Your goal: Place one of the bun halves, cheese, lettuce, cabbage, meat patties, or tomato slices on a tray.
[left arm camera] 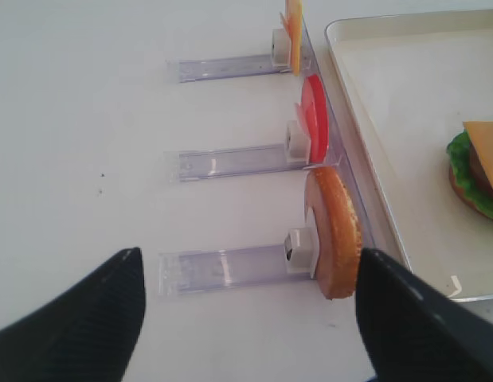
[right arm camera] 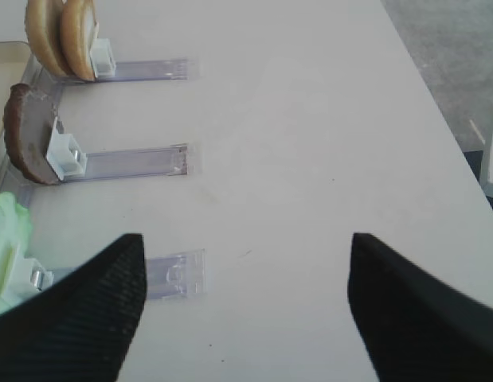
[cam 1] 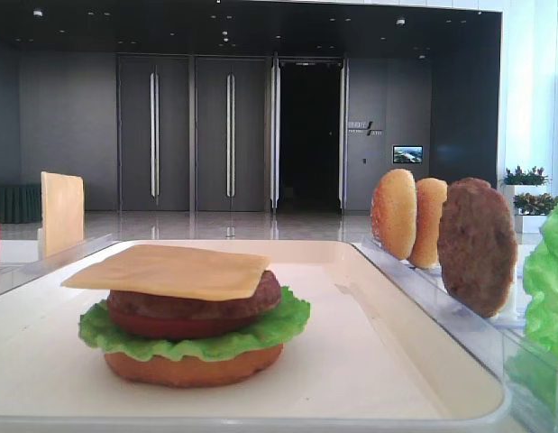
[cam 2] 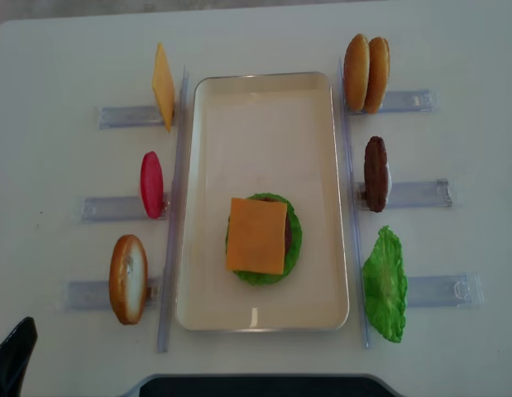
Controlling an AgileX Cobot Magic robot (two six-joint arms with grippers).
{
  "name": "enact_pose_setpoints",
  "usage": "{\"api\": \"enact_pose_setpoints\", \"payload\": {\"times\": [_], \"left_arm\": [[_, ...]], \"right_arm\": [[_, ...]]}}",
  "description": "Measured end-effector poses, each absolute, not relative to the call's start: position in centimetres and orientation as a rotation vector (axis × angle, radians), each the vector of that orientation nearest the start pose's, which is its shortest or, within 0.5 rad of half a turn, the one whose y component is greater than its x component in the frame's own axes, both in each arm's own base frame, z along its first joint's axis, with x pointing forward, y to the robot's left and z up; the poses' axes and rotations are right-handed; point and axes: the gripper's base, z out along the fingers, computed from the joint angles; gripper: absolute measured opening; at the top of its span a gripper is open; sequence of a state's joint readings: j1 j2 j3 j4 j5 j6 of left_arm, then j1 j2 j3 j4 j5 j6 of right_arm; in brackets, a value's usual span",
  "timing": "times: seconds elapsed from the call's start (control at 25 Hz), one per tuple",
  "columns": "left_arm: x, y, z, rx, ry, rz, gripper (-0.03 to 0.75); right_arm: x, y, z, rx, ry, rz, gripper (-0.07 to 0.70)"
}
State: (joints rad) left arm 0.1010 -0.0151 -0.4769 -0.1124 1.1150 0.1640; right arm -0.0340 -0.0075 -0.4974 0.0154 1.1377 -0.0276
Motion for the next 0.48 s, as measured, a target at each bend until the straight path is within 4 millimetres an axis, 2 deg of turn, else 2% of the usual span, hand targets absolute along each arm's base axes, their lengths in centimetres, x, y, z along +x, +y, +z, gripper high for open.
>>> {"api": "enact_pose_setpoints", "payload": {"times": [0.48], "left_arm": [[-0.62, -0.98, 26.7, 0.075, 2.099, 0.024, 0.629]], "right_arm": [[-0.91, 0.16, 27.04, 0.005, 2.116, -0.018, 0.531]]}}
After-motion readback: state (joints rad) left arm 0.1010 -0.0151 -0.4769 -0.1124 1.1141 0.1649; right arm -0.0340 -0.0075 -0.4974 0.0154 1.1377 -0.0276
